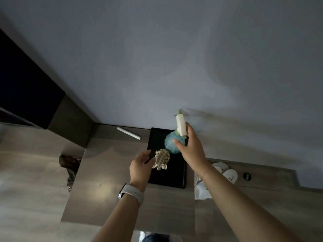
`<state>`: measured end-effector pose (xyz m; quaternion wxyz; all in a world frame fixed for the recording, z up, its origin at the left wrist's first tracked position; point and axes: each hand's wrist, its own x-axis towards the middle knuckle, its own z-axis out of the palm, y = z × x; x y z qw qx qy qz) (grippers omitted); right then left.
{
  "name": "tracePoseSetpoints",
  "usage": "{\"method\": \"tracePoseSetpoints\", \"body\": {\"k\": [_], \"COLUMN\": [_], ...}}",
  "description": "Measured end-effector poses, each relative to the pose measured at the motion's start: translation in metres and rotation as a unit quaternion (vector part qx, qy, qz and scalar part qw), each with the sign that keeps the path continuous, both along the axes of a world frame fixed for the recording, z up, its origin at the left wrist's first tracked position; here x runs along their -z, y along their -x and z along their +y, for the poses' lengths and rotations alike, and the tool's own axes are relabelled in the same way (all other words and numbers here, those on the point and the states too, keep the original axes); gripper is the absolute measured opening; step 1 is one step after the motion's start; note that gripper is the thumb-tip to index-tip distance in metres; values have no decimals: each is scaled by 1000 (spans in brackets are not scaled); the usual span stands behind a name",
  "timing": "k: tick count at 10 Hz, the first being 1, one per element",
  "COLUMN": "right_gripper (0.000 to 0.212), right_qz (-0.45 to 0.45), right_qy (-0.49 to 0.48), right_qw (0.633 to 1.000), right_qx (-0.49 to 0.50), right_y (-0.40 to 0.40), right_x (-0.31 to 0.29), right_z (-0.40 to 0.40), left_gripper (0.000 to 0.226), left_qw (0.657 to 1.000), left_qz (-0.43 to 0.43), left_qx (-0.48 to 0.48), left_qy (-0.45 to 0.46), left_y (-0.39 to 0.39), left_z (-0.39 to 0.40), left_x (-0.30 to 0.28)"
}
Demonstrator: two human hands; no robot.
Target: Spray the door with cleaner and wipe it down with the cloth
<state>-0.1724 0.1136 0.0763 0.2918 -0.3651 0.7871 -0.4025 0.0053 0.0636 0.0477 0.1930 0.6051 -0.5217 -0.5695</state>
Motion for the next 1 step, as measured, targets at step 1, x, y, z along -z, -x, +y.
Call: {"method": "tracePoseSetpoints", "body": {"k": [1], "right_gripper": [58], "right_qz": [-17], "right_qy": [32], "right_qw": [999], "right_qx": [34], "right_y": [-25], "right_x": [-32], "right_z": [30], "left_gripper": [35], "left_qw": [1000], "left_qz": [21], "left_qx": [-7], "left_qy": [12], "left_y": [-20], "left_z": [14], "left_x": [-42]}}
